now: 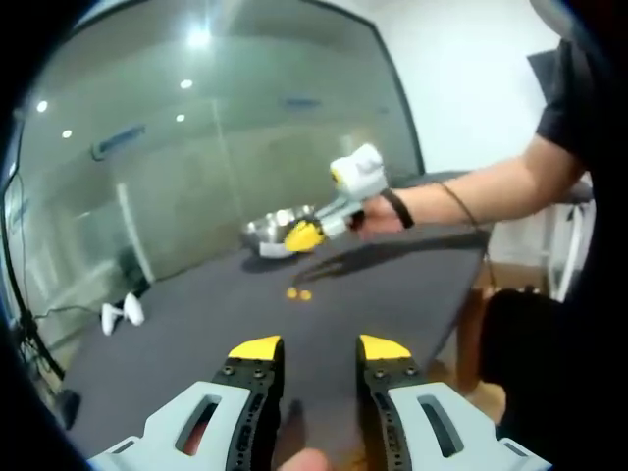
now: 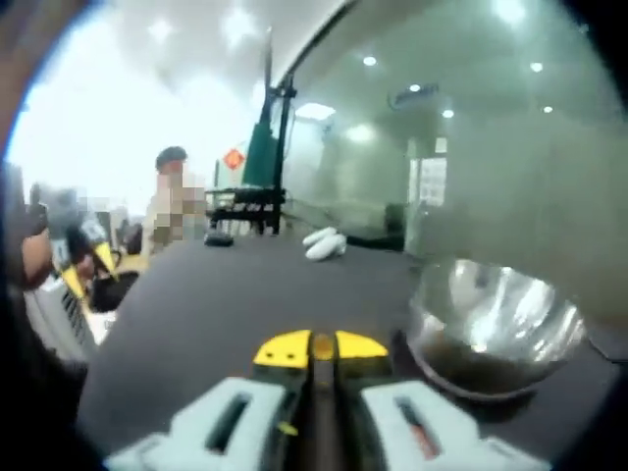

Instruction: Pick up the QQ candy scattered on the table and place it into the stainless steel bowl on the table

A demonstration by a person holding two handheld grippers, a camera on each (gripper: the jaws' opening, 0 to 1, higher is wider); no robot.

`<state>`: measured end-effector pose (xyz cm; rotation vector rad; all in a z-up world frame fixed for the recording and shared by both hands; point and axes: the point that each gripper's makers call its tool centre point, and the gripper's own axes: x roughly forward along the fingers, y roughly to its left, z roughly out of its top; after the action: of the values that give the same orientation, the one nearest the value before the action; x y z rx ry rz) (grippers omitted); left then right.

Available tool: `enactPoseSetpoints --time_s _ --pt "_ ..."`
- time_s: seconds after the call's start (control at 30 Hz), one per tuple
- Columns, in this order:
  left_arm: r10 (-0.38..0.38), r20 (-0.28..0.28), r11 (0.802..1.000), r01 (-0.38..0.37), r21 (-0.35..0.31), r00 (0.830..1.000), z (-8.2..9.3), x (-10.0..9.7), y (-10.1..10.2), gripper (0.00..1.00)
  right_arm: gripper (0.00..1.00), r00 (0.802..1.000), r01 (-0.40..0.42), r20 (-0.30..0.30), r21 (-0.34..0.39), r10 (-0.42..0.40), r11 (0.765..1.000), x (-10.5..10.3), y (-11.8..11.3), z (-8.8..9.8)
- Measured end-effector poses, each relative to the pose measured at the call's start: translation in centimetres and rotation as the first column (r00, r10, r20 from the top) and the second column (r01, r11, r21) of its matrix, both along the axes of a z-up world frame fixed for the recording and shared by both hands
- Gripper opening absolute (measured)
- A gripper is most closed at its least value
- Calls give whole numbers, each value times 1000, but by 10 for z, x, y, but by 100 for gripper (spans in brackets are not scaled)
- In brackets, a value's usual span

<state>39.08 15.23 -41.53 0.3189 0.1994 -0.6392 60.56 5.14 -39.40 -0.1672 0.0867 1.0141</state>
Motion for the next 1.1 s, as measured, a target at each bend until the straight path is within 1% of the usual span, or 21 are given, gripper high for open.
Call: enactPoseSetpoints --time_s 0.07,0.1,0.13,0.2,0.27,0.33,0.4,0.47,0.5,0.57,0.6,0.67,0.73,0.8,0.87,0.93,0.97,1.0,1.03,1.07,1.1 --pt "-3 2 1000 3 1 1000 0 0 -1 31 9 998 59 14 20 -60 998 13 -14 13" --pt "-5 2 1000 5 0 1000 0 0 -2 31 9 994 105 16 25 -105 994 23 -24 18" --pt "-6 2 1000 6 0 1000 0 1 -3 31 9 992 127 5 36 -128 991 36 -32 20" --pt "-8 2 1000 8 2 1000 0 1 -5 31 9 990 138 -9 43 -138 989 44 -38 24" --pt "-12 0 1000 12 18 1000 -3 1 -7 31 9 983 184 18 28 -185 983 54 -46 29" --pt "-18 -2 1000 18 22 1000 -3 0 -9 31 9 977 209 26 31 -210 977 59 -51 35" --pt "-22 0 1000 22 19 1000 -2 0 -10 31 9 970 233 66 18 -234 972 65 -55 40" --pt "-22 1 1000 22 19 1000 -2 0 -11 31 9 966 237 105 -10 -235 971 72 -54 43" --pt "-22 0 1000 22 20 1000 -2 1 -11 31 9 966 239 110 -18 -236 971 74 -53 43" --pt "-19 -4 1000 19 24 1000 -3 1 -11 31 9 963 253 105 -27 -249 967 91 -58 44" --pt "-19 -3 999 19 27 1000 -4 1 -11 31 9 959 270 96 -18 -267 963 97 -60 44" --pt "-19 -5 1000 19 23 1000 -3 1 -11 31 9 945 316 83 8 -315 949 108 -66 46" --pt "-15 -6 1000 15 27 1000 -4 1 -10 31 9 936 345 69 30 -346 938 113 -71 48" --pt "-12 -8 1000 13 29 1000 -4 1 -9 31 9 932 355 74 24 -356 935 116 -70 46" --pt "-10 -8 1000 10 28 1000 -4 1 -8 31 9 933 351 79 18 -351 936 115 -66 44" --pt "-8 -7 1000 9 28 1000 -4 2 -7 31 10 940 332 73 23 -333 943 113 -63 43" --pt "-9 -7 1000 9 27 1000 -4 2 -7 31 11 939 334 76 20 -334 942 112 -63 43" --pt "-8 -9 1000 9 26 1000 -4 2 -7 31 18 941 328 76 31 -330 944 112 -63 43" --pt "-9 -10 1000 9 27 1000 -4 2 -6 31 26 952 296 56 86 -302 951 110 -58 47" --pt "-9 -11 1000 9 29 1000 -5 2 -6 31 31 952 296 52 87 -301 951 111 -58 46" --pt "-9 -13 1000 10 29 1000 -5 2 -6 31 29 948 304 75 61 -308 951 112 -59 45"
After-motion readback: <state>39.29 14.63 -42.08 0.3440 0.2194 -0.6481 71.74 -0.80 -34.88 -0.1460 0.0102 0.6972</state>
